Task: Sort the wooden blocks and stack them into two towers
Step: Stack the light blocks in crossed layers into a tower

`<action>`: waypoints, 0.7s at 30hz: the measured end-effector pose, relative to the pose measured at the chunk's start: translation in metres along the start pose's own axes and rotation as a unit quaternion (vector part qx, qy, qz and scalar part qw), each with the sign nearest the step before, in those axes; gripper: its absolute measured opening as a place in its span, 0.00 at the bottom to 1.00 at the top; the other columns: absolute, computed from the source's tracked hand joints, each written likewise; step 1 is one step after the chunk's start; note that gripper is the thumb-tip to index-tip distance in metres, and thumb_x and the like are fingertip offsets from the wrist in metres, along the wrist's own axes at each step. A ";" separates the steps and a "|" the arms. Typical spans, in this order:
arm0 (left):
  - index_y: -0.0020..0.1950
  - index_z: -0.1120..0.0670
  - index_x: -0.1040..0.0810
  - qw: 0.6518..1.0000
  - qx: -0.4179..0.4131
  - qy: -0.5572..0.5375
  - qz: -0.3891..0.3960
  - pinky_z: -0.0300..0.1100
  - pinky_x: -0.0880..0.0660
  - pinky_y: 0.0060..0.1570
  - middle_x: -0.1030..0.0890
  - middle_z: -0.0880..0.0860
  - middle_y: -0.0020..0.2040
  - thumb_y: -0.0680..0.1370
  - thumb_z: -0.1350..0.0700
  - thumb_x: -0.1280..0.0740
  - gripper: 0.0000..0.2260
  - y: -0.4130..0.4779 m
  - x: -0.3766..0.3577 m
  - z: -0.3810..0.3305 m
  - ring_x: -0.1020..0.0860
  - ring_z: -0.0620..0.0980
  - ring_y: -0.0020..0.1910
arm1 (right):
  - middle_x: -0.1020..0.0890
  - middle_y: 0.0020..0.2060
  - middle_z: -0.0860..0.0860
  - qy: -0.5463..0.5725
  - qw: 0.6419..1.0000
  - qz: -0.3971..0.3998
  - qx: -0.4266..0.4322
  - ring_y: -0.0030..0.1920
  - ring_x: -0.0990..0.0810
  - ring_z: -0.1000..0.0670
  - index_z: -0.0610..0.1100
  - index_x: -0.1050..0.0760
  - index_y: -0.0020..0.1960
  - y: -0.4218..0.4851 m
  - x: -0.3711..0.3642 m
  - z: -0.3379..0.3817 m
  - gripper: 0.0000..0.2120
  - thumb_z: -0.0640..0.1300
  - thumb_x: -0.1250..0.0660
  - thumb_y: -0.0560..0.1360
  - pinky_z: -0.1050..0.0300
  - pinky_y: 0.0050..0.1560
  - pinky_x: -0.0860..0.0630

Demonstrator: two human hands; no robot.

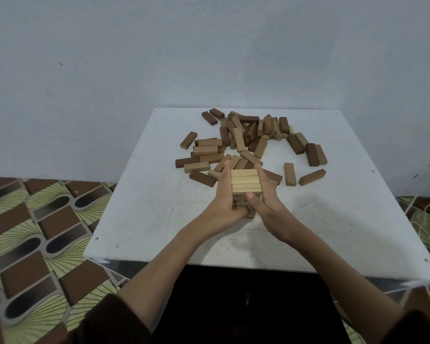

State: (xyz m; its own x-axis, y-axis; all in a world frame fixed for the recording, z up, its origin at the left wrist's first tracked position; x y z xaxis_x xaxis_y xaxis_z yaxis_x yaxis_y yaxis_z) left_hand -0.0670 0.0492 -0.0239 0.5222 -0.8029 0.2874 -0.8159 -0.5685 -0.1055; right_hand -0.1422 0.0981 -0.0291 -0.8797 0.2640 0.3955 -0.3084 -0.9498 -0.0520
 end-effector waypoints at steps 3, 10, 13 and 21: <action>0.75 0.50 0.65 1.000 -0.017 0.008 -0.004 0.16 0.37 0.47 0.46 0.38 0.65 0.75 0.66 0.32 0.46 -0.001 0.005 -0.002 0.41 0.16 0.54 | 0.49 0.76 0.53 -0.012 1.000 -0.002 0.004 0.75 0.50 0.54 0.51 0.61 0.76 0.001 0.002 0.001 0.35 0.57 0.45 0.78 0.50 0.75 0.49; 0.77 0.46 0.58 0.998 -0.043 0.034 -0.028 0.37 0.43 0.71 0.39 0.45 0.74 0.67 0.47 0.24 0.52 0.001 0.034 -0.003 0.40 0.37 0.72 | 0.38 0.66 0.65 -0.014 0.998 0.015 0.059 0.62 0.36 0.73 0.65 0.50 0.67 -0.001 0.033 0.022 0.38 0.52 0.29 0.68 0.73 0.62 0.37; 0.76 0.46 0.52 0.997 -0.058 0.042 -0.034 0.41 0.38 0.70 0.30 0.45 0.65 0.65 0.50 0.24 0.48 0.006 0.039 -0.009 0.32 0.36 0.66 | 0.33 0.63 0.63 -0.024 0.996 0.030 0.076 0.60 0.34 0.75 0.57 0.46 0.71 0.003 0.037 0.026 0.40 0.50 0.28 0.66 0.77 0.60 0.36; 0.75 0.46 0.48 0.996 -0.066 0.051 -0.040 0.46 0.31 0.66 0.26 0.47 0.59 0.64 0.53 0.24 0.46 0.013 0.042 -0.012 0.27 0.43 0.62 | 0.28 0.59 0.60 -0.049 0.994 0.049 0.088 0.60 0.30 0.69 0.49 0.44 0.74 0.014 0.035 0.026 0.40 0.39 0.26 0.69 0.73 0.62 0.33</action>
State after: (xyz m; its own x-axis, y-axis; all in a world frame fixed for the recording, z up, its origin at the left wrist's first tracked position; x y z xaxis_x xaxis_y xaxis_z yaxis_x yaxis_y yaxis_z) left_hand -0.0586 0.0107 -0.0023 0.5652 -0.7295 0.3853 -0.8013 -0.5965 0.0460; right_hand -0.1680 0.0900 0.0075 -0.8601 0.1587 0.4848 -0.1464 -0.9872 0.0635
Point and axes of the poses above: each hand's wrist, its own y-axis towards the middle knuckle, its own x-axis out of the back of the hand, z = x × y, the point moved 8 cm from there along y, towards the middle knuckle
